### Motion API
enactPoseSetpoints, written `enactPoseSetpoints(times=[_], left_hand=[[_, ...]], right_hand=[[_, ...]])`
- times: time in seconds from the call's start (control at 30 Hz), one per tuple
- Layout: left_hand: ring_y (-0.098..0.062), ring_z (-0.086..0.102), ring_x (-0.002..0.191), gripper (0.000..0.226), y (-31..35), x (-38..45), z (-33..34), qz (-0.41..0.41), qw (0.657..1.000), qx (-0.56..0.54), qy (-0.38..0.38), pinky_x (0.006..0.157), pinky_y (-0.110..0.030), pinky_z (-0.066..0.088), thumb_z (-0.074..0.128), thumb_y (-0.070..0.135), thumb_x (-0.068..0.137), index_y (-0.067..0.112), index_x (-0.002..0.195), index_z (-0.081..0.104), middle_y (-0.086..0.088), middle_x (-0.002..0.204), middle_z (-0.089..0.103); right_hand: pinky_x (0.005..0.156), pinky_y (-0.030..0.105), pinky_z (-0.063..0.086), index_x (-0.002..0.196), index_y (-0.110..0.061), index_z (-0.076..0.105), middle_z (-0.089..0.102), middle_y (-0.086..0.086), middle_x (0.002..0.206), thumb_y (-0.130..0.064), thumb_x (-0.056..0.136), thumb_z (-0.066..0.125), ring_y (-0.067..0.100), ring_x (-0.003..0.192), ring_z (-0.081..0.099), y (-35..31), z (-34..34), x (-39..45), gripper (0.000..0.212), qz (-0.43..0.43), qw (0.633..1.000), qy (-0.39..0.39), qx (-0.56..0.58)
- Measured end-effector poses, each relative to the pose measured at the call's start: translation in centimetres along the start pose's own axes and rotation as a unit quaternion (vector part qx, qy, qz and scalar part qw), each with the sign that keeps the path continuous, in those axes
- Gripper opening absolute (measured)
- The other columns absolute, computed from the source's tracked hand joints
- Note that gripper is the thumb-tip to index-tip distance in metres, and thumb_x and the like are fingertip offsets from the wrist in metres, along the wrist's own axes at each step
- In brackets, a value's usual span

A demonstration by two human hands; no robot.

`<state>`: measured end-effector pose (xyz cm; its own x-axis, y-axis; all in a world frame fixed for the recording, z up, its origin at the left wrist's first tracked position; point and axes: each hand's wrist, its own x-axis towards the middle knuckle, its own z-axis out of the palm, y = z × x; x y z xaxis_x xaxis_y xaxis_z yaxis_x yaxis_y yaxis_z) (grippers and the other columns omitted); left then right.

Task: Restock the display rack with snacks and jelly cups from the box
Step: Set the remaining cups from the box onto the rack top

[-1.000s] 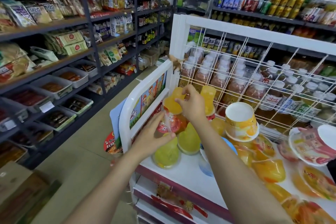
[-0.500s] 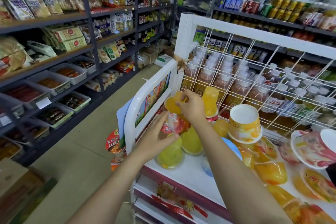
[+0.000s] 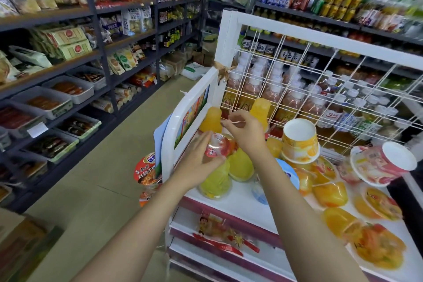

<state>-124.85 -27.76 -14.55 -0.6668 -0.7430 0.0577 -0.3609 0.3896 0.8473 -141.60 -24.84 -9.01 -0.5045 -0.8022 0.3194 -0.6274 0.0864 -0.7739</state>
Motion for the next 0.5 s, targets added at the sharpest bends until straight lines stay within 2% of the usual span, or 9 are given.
enactPoseSetpoints(times=[0.07,0.13,0.17,0.23,0.3,0.4,0.5], left_hand=[[-0.009,-0.001,0.152,0.083,0.6,-0.6,-0.2,0.006,0.997,0.072,-0.003,0.124,-0.042,0.006,0.053,0.061,0.092,0.034,0.158,0.010,0.018,0.165,0.001],[-0.018,0.003,0.153,0.076,1.6,-2.1,0.0,0.060,0.983,0.170,0.036,0.124,-0.043,0.009,0.049,0.058,0.095,0.028,0.158,0.019,0.008,0.166,0.007],[-0.022,0.014,0.151,0.069,2.3,-3.1,0.4,0.111,0.974,0.186,0.069,0.123,-0.044,0.016,0.048,0.055,0.095,0.024,0.154,0.031,0.002,0.164,0.020],[-0.028,0.045,0.133,0.052,4.1,-5.4,2.3,0.210,0.960,0.131,0.131,0.111,-0.042,0.036,0.049,0.044,0.092,0.014,0.134,0.058,-0.006,0.142,0.053],[-0.026,0.058,0.110,0.039,5.3,-7.6,5.8,0.273,0.950,0.071,0.132,0.095,-0.037,0.045,0.054,0.034,0.089,0.009,0.115,0.067,-0.006,0.118,0.066],[-0.025,0.064,0.098,0.037,5.9,-10.5,13.0,0.290,0.955,0.068,-0.011,0.083,-0.036,0.050,0.054,0.036,0.089,0.012,0.112,0.068,-0.003,0.109,0.069],[-0.024,0.065,0.100,0.045,5.3,-13.7,21.2,0.281,0.937,0.114,-0.173,0.081,-0.034,0.051,0.047,0.045,0.089,0.015,0.116,0.067,0.000,0.111,0.070]], right_hand=[[0.073,0.028,0.055,0.099,-0.011,0.068,0.070,-0.008,0.093,-0.019,0.088,0.074,0.009,0.082,0.069,-1.6,-2.1,-2.9,0.014,-0.006,0.999,0.037,0.037],[0.070,0.021,0.051,0.100,-0.012,0.068,0.070,-0.010,0.092,-0.016,0.091,0.070,0.005,0.081,0.068,-2.6,-4.8,-6.9,0.010,-0.023,0.996,0.077,0.048],[0.070,0.020,0.051,0.100,-0.013,0.067,0.069,-0.010,0.091,-0.016,0.093,0.067,0.004,0.081,0.067,-2.8,-6.2,-9.3,0.008,-0.033,0.994,0.094,0.039],[0.070,0.022,0.052,0.100,-0.018,0.066,0.069,-0.011,0.090,-0.016,0.094,0.062,0.010,0.084,0.069,-2.1,-8.5,-14.5,0.007,-0.034,0.992,0.125,0.010],[0.070,0.021,0.052,0.100,-0.018,0.066,0.069,-0.008,0.089,-0.014,0.094,0.060,0.012,0.081,0.069,-0.2,-10.4,-19.9,0.009,0.004,0.987,0.156,-0.023],[0.067,0.020,0.050,0.103,-0.016,0.065,0.067,-0.003,0.086,-0.017,0.093,0.061,0.009,0.075,0.063,5.5,-13.3,-28.3,0.011,0.109,0.976,0.150,-0.113],[0.070,0.038,0.053,0.110,-0.021,0.063,0.064,0.000,0.093,-0.025,0.091,0.063,0.019,0.082,0.063,12.3,-16.3,-37.2,0.019,0.248,0.939,0.132,-0.201]])
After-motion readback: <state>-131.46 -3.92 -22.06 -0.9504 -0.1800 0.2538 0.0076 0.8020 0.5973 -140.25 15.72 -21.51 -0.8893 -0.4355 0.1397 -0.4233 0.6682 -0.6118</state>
